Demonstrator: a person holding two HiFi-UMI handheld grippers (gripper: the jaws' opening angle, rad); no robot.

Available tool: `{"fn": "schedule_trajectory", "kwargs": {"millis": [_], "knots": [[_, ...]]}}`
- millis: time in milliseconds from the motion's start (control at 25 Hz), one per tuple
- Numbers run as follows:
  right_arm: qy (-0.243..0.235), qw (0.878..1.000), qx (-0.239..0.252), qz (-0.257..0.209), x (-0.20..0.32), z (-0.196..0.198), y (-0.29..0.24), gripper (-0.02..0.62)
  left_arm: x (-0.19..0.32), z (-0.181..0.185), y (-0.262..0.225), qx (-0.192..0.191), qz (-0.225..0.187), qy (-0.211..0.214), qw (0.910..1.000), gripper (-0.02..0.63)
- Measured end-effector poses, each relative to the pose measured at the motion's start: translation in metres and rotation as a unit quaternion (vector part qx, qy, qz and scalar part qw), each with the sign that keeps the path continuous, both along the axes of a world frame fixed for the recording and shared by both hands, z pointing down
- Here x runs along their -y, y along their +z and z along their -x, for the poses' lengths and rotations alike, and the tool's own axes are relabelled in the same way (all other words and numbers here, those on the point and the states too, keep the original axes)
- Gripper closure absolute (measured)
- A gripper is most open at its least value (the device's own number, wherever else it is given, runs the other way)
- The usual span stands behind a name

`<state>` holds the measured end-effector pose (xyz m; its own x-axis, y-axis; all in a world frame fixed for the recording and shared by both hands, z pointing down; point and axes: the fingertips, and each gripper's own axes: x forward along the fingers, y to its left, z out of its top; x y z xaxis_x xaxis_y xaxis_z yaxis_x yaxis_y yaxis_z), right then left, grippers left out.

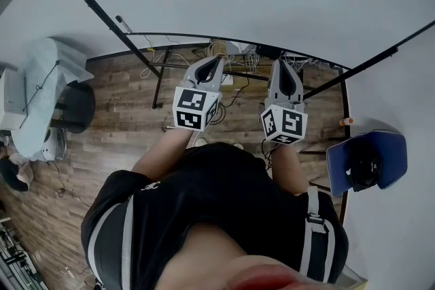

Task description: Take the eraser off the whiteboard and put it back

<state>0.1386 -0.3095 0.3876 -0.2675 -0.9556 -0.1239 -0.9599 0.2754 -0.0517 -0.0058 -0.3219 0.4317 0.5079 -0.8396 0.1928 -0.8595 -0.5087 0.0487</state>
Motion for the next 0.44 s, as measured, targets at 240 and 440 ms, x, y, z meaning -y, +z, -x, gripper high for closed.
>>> {"fn": "schedule_trajectory", "kwargs": {"millis": [240,440], "knots": [[0.002,1.000,0.010,0.005,0.0049,-0.0014,0.0004,0.591,0.0009,0.0059,-0.0027,-0.001,-0.003,-0.004,1.0000,0.597],[-0.001,1.000,0.014,0.005,0.0078,0.0001,-0.0007,0.591,0.0025,0.0074,-0.0034,0.000,-0.004,-0.005,1.0000,0.597]]}}
